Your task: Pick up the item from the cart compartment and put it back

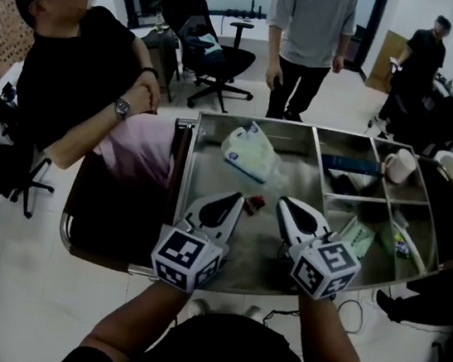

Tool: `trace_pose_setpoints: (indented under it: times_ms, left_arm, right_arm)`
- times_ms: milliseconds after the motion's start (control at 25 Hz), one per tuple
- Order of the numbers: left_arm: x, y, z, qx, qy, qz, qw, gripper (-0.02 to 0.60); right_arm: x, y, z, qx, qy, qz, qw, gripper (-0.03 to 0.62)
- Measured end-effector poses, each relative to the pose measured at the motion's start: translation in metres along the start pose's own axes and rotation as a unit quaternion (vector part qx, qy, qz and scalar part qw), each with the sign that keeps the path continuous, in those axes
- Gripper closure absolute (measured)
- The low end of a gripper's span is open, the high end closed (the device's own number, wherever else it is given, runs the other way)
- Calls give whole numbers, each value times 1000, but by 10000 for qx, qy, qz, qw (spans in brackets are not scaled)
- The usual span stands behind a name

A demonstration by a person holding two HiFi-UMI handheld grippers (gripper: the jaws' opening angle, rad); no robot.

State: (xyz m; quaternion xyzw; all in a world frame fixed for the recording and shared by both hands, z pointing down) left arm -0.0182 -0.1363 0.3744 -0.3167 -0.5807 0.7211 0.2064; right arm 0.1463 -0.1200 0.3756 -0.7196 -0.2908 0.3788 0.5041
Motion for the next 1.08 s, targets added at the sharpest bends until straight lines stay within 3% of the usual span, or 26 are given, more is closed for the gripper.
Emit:
trace_pose_setpoints:
  times_ms: [1080]
  left_arm:
    - [-4, -2, -5, -92, -110, 121, 9998, 580]
  right_arm:
    - [0, -2, 8, 212, 97, 136, 9996, 583]
Point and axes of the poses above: the fingertips, and each gripper's own axes: x backward along the fingers, z to its left, y out of its top, the point moved 7 cm from there along x, backward along the fingers, and after that the axes turned 7 degrees about z, right-handed, at the moved point
